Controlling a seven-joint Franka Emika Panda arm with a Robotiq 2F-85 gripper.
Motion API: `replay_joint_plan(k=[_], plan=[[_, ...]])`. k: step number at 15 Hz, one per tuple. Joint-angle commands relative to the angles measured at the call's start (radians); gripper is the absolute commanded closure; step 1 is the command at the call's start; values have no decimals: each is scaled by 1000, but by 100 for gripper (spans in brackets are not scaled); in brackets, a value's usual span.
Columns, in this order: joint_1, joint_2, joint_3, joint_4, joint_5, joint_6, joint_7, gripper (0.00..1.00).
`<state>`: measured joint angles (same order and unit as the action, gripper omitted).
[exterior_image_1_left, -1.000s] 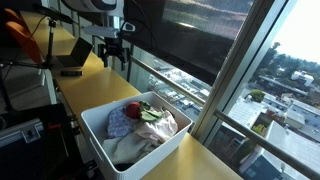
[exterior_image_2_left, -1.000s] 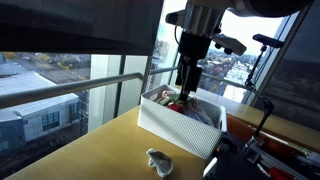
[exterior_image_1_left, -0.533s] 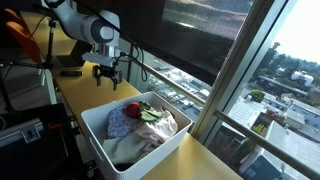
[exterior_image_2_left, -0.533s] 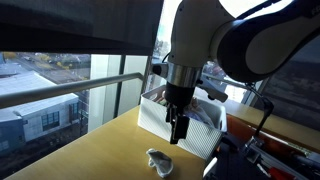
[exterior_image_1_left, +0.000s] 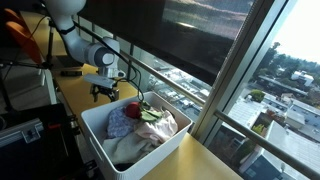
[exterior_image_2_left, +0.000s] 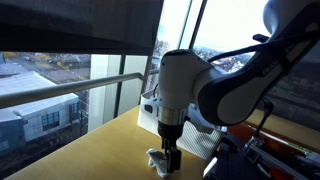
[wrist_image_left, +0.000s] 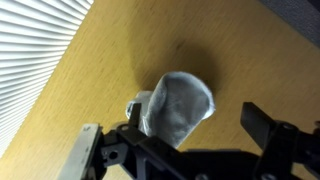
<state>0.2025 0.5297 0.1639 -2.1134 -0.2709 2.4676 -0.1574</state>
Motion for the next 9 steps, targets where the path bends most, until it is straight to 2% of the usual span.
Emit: replay_joint_plan(k=[1,4,5,7,9], plan=[[12,83,-16,55,-19,25,-26,0],[10,124,-19,84,-28,23,-32,1],[8,131,-18,89,-26,22,-35,26],[10,139,-20,94,-28,23,-37,29],[15,137,-20,94,-31,21,-33,43]])
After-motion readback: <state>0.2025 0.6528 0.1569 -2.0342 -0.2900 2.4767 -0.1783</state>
